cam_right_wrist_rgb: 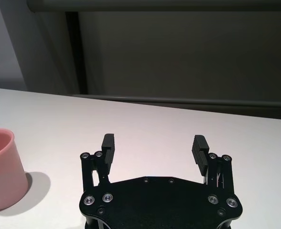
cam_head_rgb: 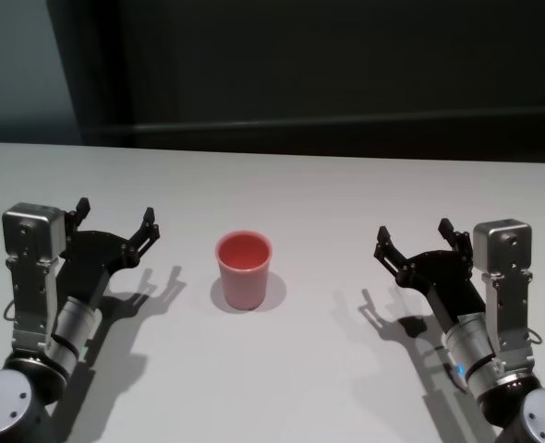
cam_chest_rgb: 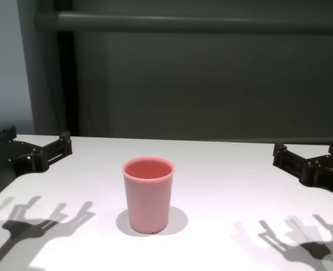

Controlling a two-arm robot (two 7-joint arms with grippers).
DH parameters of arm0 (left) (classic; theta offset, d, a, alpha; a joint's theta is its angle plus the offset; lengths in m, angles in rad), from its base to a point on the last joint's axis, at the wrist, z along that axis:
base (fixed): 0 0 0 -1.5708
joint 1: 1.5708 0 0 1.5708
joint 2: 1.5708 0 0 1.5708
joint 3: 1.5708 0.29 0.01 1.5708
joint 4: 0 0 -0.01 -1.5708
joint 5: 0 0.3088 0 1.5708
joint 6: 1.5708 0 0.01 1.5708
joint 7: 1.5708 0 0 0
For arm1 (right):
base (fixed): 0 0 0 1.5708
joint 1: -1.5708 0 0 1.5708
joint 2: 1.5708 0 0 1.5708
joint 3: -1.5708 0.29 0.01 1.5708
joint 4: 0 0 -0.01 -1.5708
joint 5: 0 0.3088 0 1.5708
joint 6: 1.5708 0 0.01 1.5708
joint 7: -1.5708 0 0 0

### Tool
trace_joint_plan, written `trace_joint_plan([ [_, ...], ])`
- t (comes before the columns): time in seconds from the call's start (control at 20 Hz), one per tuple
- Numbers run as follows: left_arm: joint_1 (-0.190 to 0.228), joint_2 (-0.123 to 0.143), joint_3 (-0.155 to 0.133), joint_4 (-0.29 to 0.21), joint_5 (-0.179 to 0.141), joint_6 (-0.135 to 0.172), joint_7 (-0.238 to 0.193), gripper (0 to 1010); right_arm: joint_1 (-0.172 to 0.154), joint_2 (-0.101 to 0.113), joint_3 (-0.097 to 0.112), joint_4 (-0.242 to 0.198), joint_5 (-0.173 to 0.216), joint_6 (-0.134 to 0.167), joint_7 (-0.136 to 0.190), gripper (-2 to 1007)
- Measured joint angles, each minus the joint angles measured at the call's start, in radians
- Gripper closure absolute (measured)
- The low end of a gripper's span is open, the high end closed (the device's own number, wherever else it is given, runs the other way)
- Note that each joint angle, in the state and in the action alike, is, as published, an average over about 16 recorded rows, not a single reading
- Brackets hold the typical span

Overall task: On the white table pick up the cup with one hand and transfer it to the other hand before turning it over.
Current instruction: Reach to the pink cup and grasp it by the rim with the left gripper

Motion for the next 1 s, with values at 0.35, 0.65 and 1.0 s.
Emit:
trace_joint_plan([
  [0.35, 0.000, 0.000, 0.000, 0.000, 0.000, 0.000, 0.000, 9, 0.000, 0.000, 0.000, 0.000, 0.000, 0.000, 0.000, 3],
  [0.65, 0.000, 0.000, 0.000, 0.000, 0.000, 0.000, 0.000, 9, 0.000, 0.000, 0.000, 0.000, 0.000, 0.000, 0.000, 3],
  [1.0, 0.000, 0.000, 0.000, 0.000, 0.000, 0.000, 0.000, 9, 0.000, 0.000, 0.000, 0.000, 0.000, 0.000, 0.000, 3],
])
